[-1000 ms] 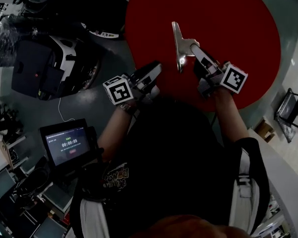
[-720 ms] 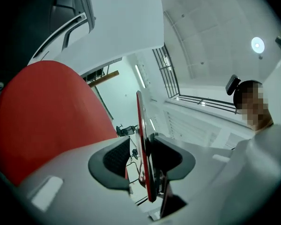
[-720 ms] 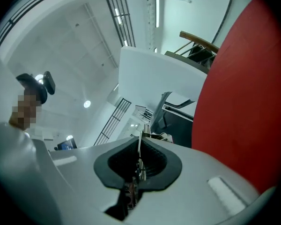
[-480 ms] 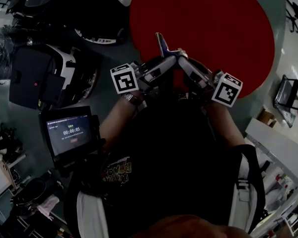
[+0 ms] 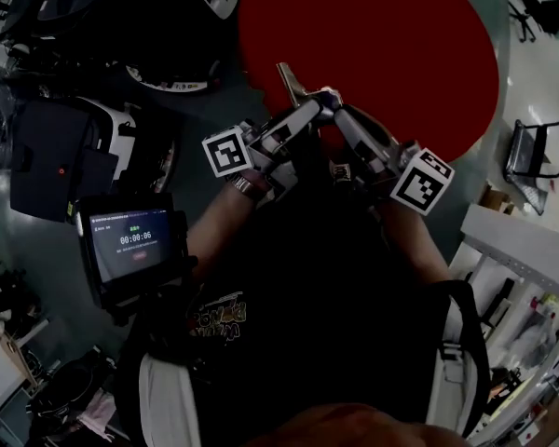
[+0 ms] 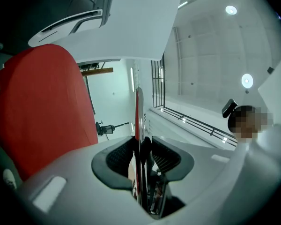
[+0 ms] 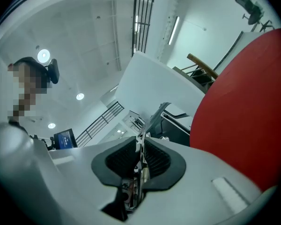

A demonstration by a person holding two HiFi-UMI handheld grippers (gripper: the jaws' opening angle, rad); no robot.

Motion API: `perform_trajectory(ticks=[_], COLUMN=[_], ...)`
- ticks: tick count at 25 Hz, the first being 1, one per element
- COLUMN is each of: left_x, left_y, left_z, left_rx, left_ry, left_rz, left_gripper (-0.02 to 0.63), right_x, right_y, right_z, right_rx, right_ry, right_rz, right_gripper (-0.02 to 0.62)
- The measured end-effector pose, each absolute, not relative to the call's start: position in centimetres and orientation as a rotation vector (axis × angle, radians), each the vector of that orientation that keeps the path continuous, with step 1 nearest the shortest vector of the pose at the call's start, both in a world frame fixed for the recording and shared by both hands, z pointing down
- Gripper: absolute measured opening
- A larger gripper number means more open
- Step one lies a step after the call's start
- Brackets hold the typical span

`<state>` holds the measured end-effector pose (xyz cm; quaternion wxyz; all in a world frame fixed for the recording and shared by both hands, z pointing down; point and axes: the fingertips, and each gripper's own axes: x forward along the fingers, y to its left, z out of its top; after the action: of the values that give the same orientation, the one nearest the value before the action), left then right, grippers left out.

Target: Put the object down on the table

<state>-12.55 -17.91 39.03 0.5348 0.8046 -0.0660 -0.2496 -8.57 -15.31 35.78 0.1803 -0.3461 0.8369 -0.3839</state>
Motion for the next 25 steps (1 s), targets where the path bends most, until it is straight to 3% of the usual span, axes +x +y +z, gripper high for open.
perform_trajectory(ticks=[10,17,25], left_x=[-15.8,-12.9,-8.3], left_y=[-14.1,-7.4,-3.2], left_z=[34.5,30.7,29.7], left_rx=[2.009,2.059,2.061], left_ry=[0.075,0.381,0.446], left_rz=[-0.61,-0.523,-0.501], left_gripper=[0.143,0.143,0.143], right_x=[-6.1,-6.3,-4.7], right_y=[-9.3,-4.9,-2.3], right_z=[36.0,32.5,31.0], right_rx=[-1.157,-1.097,-1.005], right_ry=[2.21,2.235,2.323], right_rz=[-0.974,-0.859,-0.884], right_gripper=[0.066,0.121,0.124])
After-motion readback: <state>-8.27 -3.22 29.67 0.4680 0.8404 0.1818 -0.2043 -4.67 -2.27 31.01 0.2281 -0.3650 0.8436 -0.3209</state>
